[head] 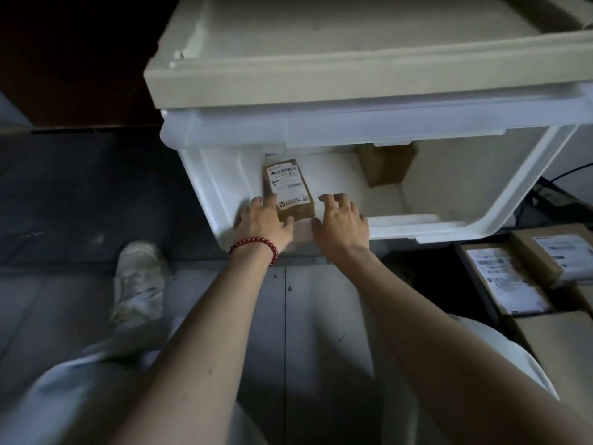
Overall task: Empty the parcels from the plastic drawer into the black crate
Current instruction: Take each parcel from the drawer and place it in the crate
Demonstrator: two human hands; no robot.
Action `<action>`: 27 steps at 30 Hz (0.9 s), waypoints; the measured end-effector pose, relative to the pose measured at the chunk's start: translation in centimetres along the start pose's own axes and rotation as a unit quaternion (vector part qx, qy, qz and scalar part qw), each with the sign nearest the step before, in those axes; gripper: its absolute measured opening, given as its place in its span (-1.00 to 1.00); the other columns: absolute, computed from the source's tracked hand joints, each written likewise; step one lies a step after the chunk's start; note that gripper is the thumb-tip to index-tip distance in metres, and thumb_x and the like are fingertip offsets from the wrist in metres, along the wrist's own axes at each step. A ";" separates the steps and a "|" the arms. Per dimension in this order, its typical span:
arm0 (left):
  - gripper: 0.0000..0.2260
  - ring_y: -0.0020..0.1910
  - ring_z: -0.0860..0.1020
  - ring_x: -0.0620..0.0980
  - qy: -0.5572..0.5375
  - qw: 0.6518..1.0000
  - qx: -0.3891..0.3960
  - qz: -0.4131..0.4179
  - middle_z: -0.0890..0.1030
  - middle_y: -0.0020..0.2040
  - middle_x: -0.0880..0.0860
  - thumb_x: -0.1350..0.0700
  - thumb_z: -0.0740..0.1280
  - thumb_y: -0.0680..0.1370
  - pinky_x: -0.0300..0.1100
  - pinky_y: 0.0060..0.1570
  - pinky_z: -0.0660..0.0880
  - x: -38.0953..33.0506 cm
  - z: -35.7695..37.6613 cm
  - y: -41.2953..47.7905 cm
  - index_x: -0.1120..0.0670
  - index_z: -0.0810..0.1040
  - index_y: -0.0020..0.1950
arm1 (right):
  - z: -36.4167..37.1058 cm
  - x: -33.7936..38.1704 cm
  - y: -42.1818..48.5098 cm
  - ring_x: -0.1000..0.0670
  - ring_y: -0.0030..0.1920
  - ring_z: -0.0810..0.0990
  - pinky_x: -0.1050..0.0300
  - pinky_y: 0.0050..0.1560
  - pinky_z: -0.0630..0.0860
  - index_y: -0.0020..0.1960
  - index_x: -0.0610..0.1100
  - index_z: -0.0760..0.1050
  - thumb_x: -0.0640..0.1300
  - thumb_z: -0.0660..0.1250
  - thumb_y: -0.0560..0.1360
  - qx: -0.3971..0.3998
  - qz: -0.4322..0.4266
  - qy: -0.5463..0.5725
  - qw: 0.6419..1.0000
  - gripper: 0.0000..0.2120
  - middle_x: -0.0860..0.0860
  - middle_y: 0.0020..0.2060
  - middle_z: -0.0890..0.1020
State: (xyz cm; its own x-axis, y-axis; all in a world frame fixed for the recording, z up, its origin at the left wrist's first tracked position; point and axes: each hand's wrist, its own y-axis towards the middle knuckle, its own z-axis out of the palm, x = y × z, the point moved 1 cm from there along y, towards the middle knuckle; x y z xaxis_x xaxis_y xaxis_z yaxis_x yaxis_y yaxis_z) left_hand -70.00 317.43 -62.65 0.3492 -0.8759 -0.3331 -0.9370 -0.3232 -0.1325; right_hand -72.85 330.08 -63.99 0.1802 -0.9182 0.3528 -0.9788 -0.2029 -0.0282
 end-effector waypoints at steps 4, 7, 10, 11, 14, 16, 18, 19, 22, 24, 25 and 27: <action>-0.51 0.36 0.33 0.14 0.014 1.000 -0.007 -0.013 0.33 0.39 0.15 -0.09 0.17 0.61 0.04 0.18 0.45 -0.1 1.8 2.2 0.04 0.21 0.49 | 0.4 -1.3 3.7 -0.15 0.35 0.35 -0.10 0.29 0.34 0.44 -0.06 0.26 0.03 0.18 0.60 -0.004 0.023 -0.001 1.000 -0.56 -0.10 0.37 0.35; -0.53 0.34 0.35 0.15 -0.009 0.999 -0.006 -0.043 0.34 0.37 0.17 -0.10 0.17 0.61 0.05 0.13 0.49 -0.7 2.6 4.1 0.07 0.24 0.47 | 1.1 -2.4 5.9 -0.14 0.37 0.35 -0.10 0.27 0.37 0.47 -0.04 0.24 0.12 0.19 0.59 0.003 0.047 0.005 0.999 -0.49 -0.07 0.40 0.34; -0.51 0.34 0.34 0.18 -0.013 0.998 -0.016 -0.066 0.33 0.36 0.21 -0.10 0.17 0.60 0.04 0.18 0.45 -1.2 2.7 6.3 0.11 0.23 0.46 | 2.0 -2.8 7.5 -0.15 0.37 0.35 -0.11 0.21 0.42 0.47 -0.05 0.21 0.16 0.21 0.57 0.035 0.063 -0.003 0.997 -0.45 -0.08 0.39 0.33; -0.49 0.34 0.34 0.18 -0.010 0.998 -0.016 -0.066 0.33 0.36 0.21 -0.10 0.17 0.60 0.04 0.21 0.43 -1.4 2.7 7.1 0.12 0.21 0.47 | 2.2 -2.7 8.0 -0.16 0.37 0.35 -0.12 0.19 0.43 0.48 -0.05 0.20 0.18 0.22 0.56 0.053 0.063 -0.006 0.997 -0.43 -0.09 0.38 0.33; -0.47 0.32 0.36 0.17 0.005 0.998 -0.011 -0.061 0.34 0.35 0.20 -0.10 0.19 0.60 0.01 0.23 0.41 -1.9 2.7 8.7 0.10 0.17 0.49 | 2.9 -2.3 9.3 -0.18 0.35 0.38 -0.14 0.15 0.45 0.47 -0.05 0.19 0.20 0.25 0.55 0.084 0.047 0.008 0.995 -0.39 -0.11 0.36 0.36; -0.45 0.30 0.40 0.16 -0.008 0.997 0.001 -0.079 0.35 0.35 0.21 -0.10 0.21 0.59 -0.02 0.17 0.45 -2.0 2.9 9.6 0.10 0.15 0.49 | 3.2 -2.4 10.3 -0.18 0.35 0.39 -0.13 0.17 0.45 0.48 -0.07 0.20 0.17 0.23 0.56 0.086 0.052 0.035 0.994 -0.41 -0.12 0.35 0.37; -0.43 0.27 0.44 0.15 -0.054 0.992 0.019 -0.110 0.38 0.35 0.20 -0.08 0.24 0.58 -0.06 0.10 0.48 -2.0 3.3 10.4 0.09 0.13 0.50 | 3.6 -2.5 11.1 -0.17 0.35 0.40 -0.09 0.22 0.42 0.48 -0.11 0.22 0.13 0.20 0.59 0.098 0.062 0.066 0.991 -0.45 -0.13 0.35 0.41; -0.43 0.24 0.46 0.13 -0.095 0.987 0.030 -0.129 0.41 0.34 0.18 -0.06 0.26 0.58 -0.10 0.06 0.48 -2.0 3.6 10.7 0.09 0.13 0.50 | 3.9 -2.5 11.4 -0.16 0.34 0.41 -0.05 0.24 0.41 0.46 -0.13 0.25 0.10 0.18 0.60 0.112 0.063 0.080 0.988 -0.48 -0.14 0.35 0.43; -0.53 0.15 0.49 0.05 -0.199 0.964 0.063 -0.165 0.48 0.30 0.12 0.06 0.30 0.57 -0.21 -0.04 0.41 -2.0 4.4 11.1 0.14 0.27 0.44 | 5.0 -2.2 11.8 -0.12 0.14 0.51 0.08 0.03 0.42 0.33 -0.14 0.39 0.00 0.15 0.61 0.185 0.045 0.094 0.977 -0.64 -0.12 0.25 0.53; -0.58 0.14 0.50 0.06 -0.197 0.963 0.077 -0.169 0.51 0.24 0.11 0.06 0.30 0.57 -0.26 -0.10 0.39 -1.8 4.6 11.1 0.14 0.36 0.40 | 5.5 -1.9 11.9 -0.06 -0.04 0.48 0.13 -0.10 0.36 0.23 -0.12 0.45 -0.04 0.16 0.59 0.215 0.040 0.103 0.970 -0.72 -0.10 0.14 0.56; -0.61 0.07 0.50 0.05 -0.188 0.965 0.078 -0.166 0.53 0.15 0.09 0.04 0.30 0.57 -0.30 -0.19 0.39 -1.6 4.6 11.1 0.15 0.40 0.36 | 5.5 -1.9 12.0 -0.05 -0.07 0.46 0.14 -0.11 0.35 0.21 -0.12 0.47 -0.05 0.17 0.57 0.219 0.043 0.112 0.968 -0.73 -0.09 0.11 0.56; -0.64 -0.07 0.46 0.02 -0.182 0.967 0.080 -0.161 0.50 0.00 0.05 0.00 0.30 0.56 -0.33 -0.31 0.36 -1.2 4.2 11.3 0.14 0.46 0.30 | 5.0 -1.8 12.2 -0.04 -0.05 0.45 0.15 -0.10 0.34 0.22 -0.10 0.47 -0.06 0.18 0.56 0.216 0.047 0.130 0.967 -0.72 -0.08 0.08 0.55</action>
State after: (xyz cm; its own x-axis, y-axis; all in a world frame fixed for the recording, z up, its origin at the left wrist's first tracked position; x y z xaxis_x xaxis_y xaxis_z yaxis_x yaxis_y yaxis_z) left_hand -80.95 316.40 -67.68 0.6305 -0.5456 -0.5521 -0.7755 -0.4733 -0.4179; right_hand -84.65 327.55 -69.69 0.0066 -0.8345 0.5510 -0.8475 -0.2971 -0.4398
